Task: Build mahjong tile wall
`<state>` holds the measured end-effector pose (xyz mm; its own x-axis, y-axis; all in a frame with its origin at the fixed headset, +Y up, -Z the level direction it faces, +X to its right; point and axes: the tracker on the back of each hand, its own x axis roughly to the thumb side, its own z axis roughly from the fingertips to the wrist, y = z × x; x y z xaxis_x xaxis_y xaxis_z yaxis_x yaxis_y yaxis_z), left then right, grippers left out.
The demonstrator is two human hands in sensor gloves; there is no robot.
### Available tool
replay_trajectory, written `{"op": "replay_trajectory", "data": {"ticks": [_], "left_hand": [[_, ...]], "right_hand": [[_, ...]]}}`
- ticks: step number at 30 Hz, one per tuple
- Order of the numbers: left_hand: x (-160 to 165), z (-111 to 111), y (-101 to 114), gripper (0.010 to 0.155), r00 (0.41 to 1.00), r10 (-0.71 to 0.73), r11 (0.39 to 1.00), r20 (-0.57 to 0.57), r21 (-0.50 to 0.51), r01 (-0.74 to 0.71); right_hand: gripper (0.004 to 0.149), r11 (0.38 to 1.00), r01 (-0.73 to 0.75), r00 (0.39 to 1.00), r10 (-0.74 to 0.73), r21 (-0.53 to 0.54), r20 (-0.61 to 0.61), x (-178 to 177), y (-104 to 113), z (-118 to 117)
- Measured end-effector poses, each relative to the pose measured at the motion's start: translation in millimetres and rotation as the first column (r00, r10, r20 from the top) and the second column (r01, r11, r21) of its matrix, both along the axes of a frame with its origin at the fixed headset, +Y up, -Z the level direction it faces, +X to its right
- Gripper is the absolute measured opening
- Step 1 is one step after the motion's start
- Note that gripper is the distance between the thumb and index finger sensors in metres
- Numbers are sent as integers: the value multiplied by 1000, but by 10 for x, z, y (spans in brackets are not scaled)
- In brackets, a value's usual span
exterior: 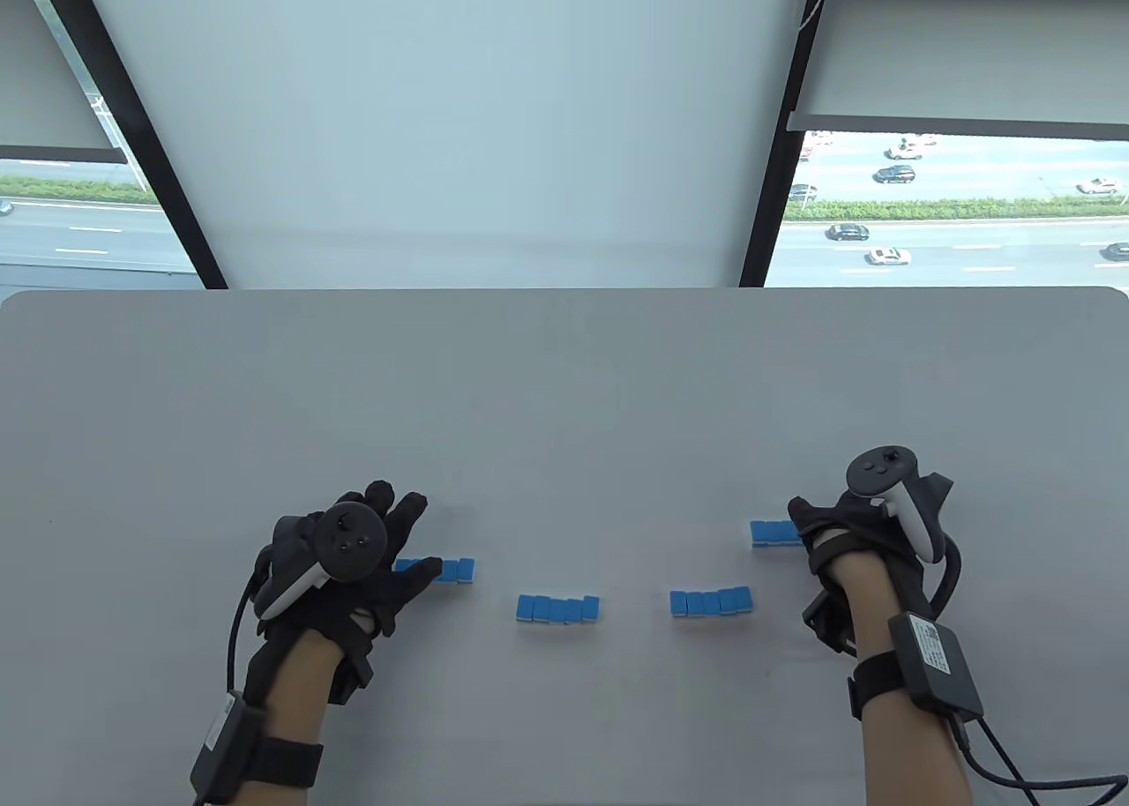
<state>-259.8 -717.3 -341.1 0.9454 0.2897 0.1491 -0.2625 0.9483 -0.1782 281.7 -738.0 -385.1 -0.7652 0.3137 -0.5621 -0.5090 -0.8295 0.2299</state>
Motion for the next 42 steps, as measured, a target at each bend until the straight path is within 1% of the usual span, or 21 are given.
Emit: {"op": "replay_trajectory", "data": {"ticks": [5, 9, 13, 20, 25, 27, 35, 42], "left_hand": [[3, -7, -4, 82, 1000, 4, 1000, 2, -1, -4], [15, -4, -10, 82, 1000, 7, 1000, 9, -5, -7], [29, -1, -10, 82, 1000, 10, 1000, 16, -1, -10], [32, -2, -11, 82, 1000, 10, 1000, 20, 0, -10], [34, -3, -10, 82, 1000, 9, 1000, 21, 2, -9], [33, -5, -10, 82, 1000, 9, 1000, 22, 4, -9], [27, -3, -12, 82, 1000, 11, 1000, 18, 0, -11], [31, -2, -16, 82, 1000, 6, 1000, 18, -5, -6]], "right_hand": [[96, 999, 13, 999, -15, -51, -38, -121, 3, 6], [103, 994, -36, 997, 29, -100, -69, -275, -22, -20], [111, 985, -89, 994, 79, -147, -76, -405, -67, -49], [115, 970, -152, 988, 144, -188, -56, -560, -95, -135], [113, 963, -188, 982, 185, -193, -30, -615, -106, -180], [112, 959, -220, 975, 220, -177, -23, -633, -107, -195], [110, 939, -305, 952, 305, -160, -28, -709, -114, -247], [109, 926, -346, 938, 341, -150, -59, -722, -110, -314]]}}
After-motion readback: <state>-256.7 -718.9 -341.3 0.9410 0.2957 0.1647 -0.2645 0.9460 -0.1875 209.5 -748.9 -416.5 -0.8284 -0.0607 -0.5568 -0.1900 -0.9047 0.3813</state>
